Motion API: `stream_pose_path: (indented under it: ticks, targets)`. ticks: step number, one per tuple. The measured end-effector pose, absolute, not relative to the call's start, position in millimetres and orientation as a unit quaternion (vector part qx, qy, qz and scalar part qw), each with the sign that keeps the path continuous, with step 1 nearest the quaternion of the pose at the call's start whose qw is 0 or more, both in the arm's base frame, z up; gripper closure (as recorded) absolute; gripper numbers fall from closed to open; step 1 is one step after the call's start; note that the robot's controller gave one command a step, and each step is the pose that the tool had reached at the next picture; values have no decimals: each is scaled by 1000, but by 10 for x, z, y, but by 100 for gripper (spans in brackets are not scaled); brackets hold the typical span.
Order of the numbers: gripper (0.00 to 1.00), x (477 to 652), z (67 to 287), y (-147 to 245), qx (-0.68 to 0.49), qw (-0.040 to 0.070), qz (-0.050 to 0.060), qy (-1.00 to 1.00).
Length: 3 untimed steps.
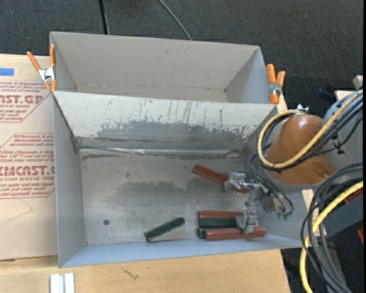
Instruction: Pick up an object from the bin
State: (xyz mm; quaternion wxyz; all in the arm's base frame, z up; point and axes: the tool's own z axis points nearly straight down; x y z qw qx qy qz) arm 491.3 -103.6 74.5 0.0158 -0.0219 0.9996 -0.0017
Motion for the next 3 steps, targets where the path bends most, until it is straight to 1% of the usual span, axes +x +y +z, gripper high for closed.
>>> stream_pose_path:
  ticks: [1, 2, 3]
  targets:
    - [100, 4853, 715, -1034, -23, 5, 0, 1000]
    - [0, 4915, 746, -1035, -22, 16, -2, 1000]
    - [100, 4855, 715, -1034, -23, 5, 0, 1000]
